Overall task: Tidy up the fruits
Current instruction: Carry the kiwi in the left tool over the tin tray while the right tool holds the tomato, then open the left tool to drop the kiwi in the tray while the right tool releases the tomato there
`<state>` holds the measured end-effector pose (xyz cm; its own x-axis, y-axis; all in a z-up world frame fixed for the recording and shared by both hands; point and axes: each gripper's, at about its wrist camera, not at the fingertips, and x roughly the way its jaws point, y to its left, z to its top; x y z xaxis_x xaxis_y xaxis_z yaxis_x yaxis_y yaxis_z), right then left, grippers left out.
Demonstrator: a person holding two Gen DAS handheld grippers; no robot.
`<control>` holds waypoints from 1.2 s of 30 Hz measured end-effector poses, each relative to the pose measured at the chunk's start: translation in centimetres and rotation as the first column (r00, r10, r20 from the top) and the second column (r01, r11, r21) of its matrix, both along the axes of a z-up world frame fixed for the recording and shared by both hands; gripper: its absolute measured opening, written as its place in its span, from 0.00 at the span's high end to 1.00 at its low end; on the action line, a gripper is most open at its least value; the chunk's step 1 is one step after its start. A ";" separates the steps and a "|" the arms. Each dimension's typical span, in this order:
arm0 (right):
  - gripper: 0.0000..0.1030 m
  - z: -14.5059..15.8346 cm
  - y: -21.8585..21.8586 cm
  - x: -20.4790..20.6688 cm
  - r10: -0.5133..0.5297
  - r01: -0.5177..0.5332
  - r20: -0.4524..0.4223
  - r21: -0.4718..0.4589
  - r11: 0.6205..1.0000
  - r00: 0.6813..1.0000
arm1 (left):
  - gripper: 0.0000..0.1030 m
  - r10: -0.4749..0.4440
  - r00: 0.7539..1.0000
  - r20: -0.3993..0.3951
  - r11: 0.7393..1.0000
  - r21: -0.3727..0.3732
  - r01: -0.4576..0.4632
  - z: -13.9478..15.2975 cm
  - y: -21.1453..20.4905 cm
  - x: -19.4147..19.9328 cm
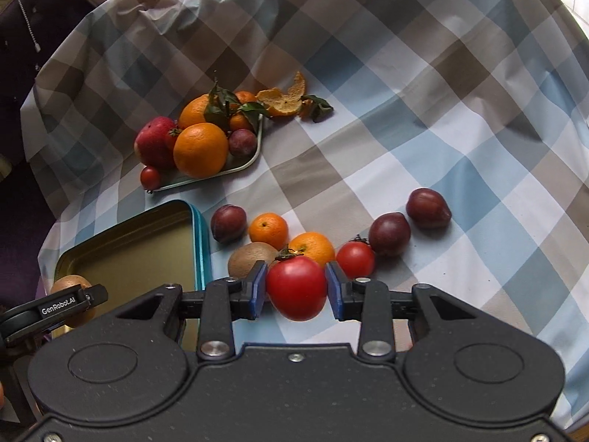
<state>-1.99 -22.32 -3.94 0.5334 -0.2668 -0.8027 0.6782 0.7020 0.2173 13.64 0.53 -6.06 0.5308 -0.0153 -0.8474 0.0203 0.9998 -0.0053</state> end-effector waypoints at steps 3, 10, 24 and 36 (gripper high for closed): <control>0.57 -0.2 1.9 1.7 0.073 -0.073 -0.001 0.006 0.997 0.997 | 0.42 0.028 0.999 -0.022 0.999 0.020 -0.027 -0.8 1.5 0.5; 0.57 -1.2 5.3 4.9 0.193 -0.193 -0.025 0.012 0.981 0.981 | 0.42 0.055 0.997 -0.056 0.997 0.058 -0.051 -2.3 4.0 1.1; 0.56 -1.5 8.2 6.9 0.282 -0.282 -0.013 -0.006 0.960 0.959 | 0.42 0.042 0.998 -0.043 0.998 0.039 -0.040 -2.1 4.9 1.5; 0.56 -1.7 7.7 6.8 0.248 -0.248 0.002 0.024 0.968 0.969 | 0.38 0.007 1.000 -0.010 0.997 0.083 -0.006 -1.5 4.1 1.0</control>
